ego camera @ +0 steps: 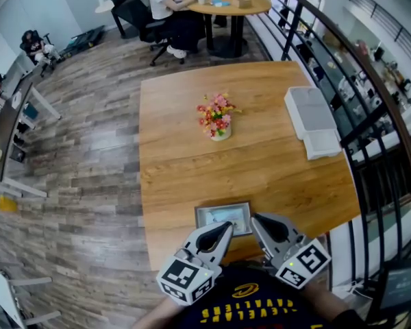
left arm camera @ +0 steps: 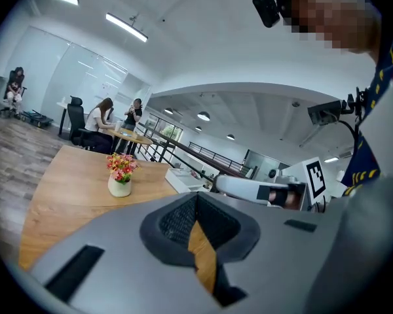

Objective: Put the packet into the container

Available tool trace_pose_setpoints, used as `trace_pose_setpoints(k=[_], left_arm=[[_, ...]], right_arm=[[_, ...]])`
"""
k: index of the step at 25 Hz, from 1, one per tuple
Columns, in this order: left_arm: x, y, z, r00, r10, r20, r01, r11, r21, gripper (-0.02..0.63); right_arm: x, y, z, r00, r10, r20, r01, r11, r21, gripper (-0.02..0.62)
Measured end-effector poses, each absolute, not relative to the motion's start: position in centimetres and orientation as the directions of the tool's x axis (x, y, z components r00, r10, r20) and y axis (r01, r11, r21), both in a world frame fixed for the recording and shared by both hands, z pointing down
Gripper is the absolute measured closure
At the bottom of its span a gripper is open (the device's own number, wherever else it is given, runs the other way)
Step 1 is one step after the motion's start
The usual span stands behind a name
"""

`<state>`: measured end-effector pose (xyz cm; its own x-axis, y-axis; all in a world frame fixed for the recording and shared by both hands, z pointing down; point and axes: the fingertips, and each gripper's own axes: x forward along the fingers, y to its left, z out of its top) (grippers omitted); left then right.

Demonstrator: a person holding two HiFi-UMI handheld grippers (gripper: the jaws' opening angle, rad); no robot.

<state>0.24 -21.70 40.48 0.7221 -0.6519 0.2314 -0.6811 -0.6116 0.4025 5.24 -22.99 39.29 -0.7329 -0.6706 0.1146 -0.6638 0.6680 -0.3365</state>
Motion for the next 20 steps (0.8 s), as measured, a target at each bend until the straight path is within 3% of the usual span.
trace_pose_setpoints(k=[20], left_arm=[[-0.46, -21.82, 40.67, 0.712, -0.661, 0.236, -0.69, -0.596, 0.411, 0.604]], right_arm=[[4.7, -22.72, 38.63, -0.721, -0.688, 0.089, -0.678, 0.673, -0.296, 0.584]])
